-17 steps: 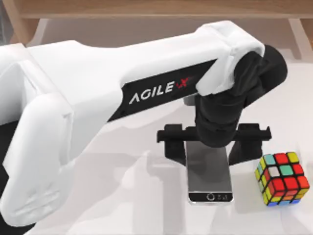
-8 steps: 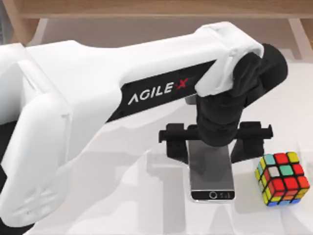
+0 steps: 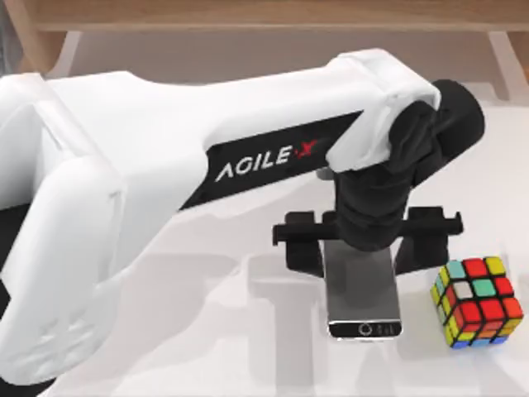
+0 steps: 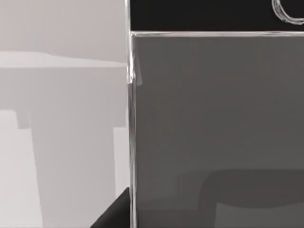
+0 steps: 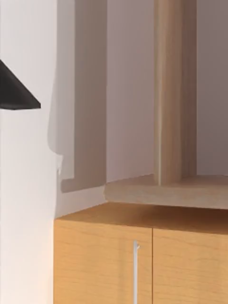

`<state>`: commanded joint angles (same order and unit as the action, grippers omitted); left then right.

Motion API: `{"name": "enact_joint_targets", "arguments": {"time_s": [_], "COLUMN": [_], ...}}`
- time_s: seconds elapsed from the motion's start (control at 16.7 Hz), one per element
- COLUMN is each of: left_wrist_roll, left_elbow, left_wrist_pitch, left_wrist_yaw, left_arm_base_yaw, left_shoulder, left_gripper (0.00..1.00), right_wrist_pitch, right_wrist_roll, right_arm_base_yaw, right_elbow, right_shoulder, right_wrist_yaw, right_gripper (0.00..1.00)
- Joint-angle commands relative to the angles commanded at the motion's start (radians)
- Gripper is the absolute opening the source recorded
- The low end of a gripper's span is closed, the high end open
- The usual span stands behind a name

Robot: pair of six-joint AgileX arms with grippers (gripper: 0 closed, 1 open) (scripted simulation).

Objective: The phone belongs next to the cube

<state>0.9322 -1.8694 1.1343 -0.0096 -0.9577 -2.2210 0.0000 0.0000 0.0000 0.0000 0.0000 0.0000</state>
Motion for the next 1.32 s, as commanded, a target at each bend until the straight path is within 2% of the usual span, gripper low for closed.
{"name": "enact_joint_targets", "arguments": {"time_s": [0.84,1.32], "left_wrist_roll": [-0.005,-0.005], "left_elbow": [0.098,0.098], "left_wrist_pitch": [-0.07,-0.07], "left_wrist_yaw": [0.006,0.006], "left_arm_base_yaw": [-0.001,-0.001], "left_shoulder": [-0.054,-0.054], "left_gripper": [0.0,0.6], "right_wrist_pitch": [0.0,0.0], "right_wrist_roll": [0.0,0.0], "right_arm_base_yaw": [0.0,0.0], "right_elbow": [0.0,0.0], "right_shoulder": [0.0,0.0], "right_wrist_yaw": [0.0,0.0], "right_gripper": [1.0,1.0]}}
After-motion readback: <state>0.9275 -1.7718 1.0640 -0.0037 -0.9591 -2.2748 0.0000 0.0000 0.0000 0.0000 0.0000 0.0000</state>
